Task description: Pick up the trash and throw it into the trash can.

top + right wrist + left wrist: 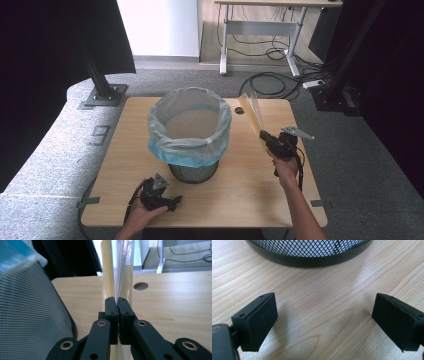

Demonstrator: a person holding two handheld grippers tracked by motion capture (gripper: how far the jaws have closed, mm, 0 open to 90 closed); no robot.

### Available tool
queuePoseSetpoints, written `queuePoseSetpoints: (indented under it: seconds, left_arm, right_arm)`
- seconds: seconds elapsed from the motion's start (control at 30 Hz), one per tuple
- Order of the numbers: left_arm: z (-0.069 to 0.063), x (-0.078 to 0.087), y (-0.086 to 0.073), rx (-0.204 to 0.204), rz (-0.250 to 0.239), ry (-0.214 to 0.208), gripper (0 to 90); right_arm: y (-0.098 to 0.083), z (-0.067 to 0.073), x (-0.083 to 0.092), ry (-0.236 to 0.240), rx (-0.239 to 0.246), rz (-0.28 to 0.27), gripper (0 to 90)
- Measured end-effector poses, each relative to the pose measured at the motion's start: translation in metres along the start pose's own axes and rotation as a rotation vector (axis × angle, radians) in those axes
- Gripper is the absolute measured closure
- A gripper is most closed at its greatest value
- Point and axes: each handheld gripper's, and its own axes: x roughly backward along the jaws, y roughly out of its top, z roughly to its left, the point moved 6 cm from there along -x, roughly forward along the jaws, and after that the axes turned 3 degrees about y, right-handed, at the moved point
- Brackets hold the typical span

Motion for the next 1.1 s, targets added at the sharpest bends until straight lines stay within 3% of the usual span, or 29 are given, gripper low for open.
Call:
queuePoseSetpoints:
  seconds: [0.4,0.77,1.1]
  left_arm:
    - [0.0,0.0,0.0,0.001,-0.001,0.0,5.9]
    - [0.0,0.0,0.0,-0.003,0.002,-0.003,5.9]
    - [-0.001,0.0,0.001,0.0,-0.001,-0.005,5.9]
  right_arm:
    - [0.018,0.021,0.01,0.044,0.038,-0.046,87.5]
    - [0.027,0.035,0.016,0.084,0.037,-0.074,87.5]
    - [0.036,0.06,0.022,0.143,0.131,-0.103,87.3]
